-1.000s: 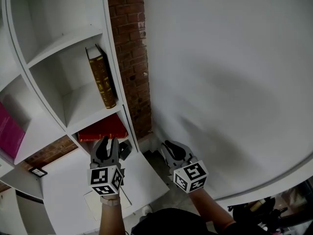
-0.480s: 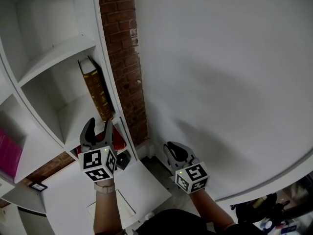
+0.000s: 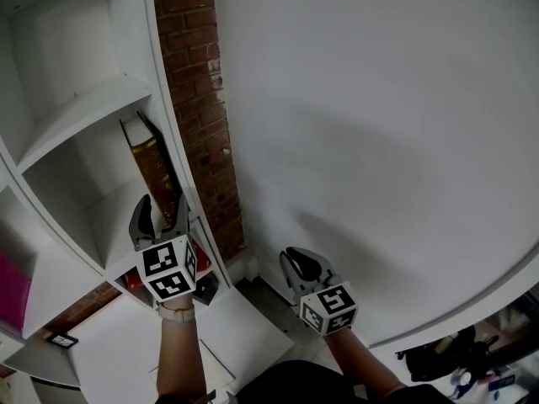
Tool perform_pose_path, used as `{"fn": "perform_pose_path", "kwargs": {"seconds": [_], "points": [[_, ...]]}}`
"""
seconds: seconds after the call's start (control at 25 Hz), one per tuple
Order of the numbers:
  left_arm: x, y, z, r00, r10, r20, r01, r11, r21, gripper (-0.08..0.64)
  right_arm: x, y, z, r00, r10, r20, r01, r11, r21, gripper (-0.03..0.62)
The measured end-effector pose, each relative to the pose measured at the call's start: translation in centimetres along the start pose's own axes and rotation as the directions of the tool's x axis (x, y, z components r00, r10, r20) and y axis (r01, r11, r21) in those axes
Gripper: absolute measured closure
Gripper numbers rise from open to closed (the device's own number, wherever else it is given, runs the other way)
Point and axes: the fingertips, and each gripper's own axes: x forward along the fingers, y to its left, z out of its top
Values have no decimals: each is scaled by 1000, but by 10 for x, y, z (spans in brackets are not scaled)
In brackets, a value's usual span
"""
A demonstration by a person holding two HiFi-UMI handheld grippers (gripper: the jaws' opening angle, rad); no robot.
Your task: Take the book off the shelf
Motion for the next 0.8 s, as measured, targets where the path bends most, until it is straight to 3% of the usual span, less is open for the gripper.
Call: {"fn": "perform_pose_path", "kwargs": {"seconds": [0.48, 0.8], "points": [[3, 13, 1, 998, 60, -6, -59, 996, 66, 293, 11, -1, -2, 1000, 16, 1, -16, 1000, 8, 534], [-12, 36, 3, 992, 123, -6, -122, 990, 64, 307, 14, 10, -4, 999, 50, 0, -50, 999, 8, 534]]}}
